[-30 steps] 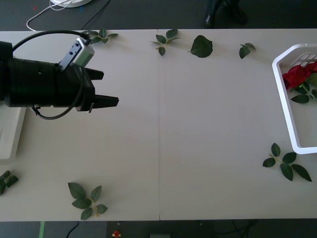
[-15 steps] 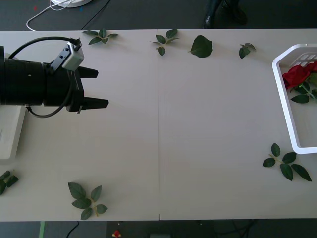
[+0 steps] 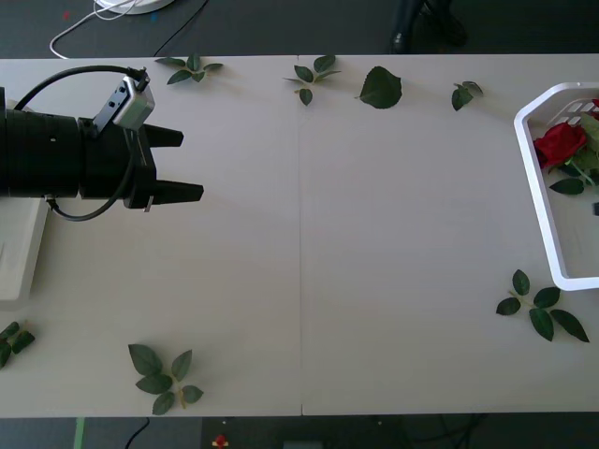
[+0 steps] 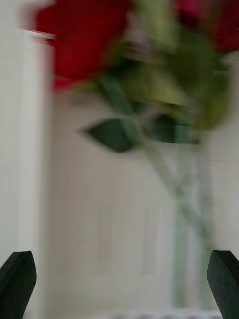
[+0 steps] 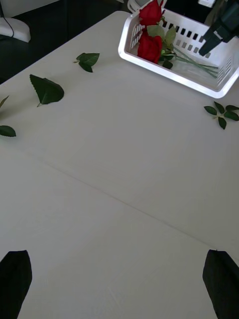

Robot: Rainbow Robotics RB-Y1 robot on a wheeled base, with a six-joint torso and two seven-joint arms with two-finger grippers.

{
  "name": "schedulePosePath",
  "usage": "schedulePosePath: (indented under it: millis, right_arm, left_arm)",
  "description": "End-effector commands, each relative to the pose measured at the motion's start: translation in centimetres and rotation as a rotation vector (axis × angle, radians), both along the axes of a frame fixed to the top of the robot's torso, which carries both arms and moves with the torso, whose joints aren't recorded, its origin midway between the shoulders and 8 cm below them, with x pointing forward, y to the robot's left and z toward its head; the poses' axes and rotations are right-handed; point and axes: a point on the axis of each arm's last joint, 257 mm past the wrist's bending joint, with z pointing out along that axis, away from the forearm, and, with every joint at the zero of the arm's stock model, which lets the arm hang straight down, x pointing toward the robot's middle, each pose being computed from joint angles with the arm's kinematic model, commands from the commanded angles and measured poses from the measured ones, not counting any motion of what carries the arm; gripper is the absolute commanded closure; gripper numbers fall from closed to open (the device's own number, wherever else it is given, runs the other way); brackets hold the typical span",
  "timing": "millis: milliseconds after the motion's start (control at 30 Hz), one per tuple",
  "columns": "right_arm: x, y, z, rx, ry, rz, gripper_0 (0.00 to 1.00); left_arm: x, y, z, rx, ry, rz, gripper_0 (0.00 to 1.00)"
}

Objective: Place the red flowers into the right box and the blue flowers into the left box. If a person shows an open palm, hand one flower to the person first, then continue sorting.

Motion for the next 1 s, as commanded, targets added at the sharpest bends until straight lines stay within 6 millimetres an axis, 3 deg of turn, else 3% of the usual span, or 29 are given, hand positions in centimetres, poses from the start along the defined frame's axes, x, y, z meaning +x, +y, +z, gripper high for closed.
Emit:
schedulePosePath:
  millis: [33,167,267,533,767,1000]
  right_arm:
    - [0.3,4.8,5.5,0.066,-0.047,0.104,0.00]
    - [-0.8,13.9,8.5,0.171,-0.079,0.337,0.00]
    - [-1.8,19.5,10.5,0.191,-0.140,0.516,0.00]
    - [-6.4,31.2,14.4,0.206,-0.309,0.923,0.00]
    - [-12.2,37.8,15.9,0.352,-0.356,1.181,0.00]
    - [-14.6,40.3,16.9,0.458,-0.394,1.277,0.00]
  left_arm:
    - [0.1,-0.3,1.2,0.005,-0.061,-0.033,0.00]
    - [0.3,-0.9,2.5,-0.010,-0.072,-0.038,0.00]
    - [0.2,-1.5,3.4,-0.038,-0.043,-0.030,0.00]
    - [-0.1,-2.4,3.6,0.003,-0.005,0.003,0.00]
    - [-0.2,-2.9,3.5,0.034,0.017,0.044,0.00]
    - [-0.4,-3.3,3.4,0.060,0.020,0.076,0.00]
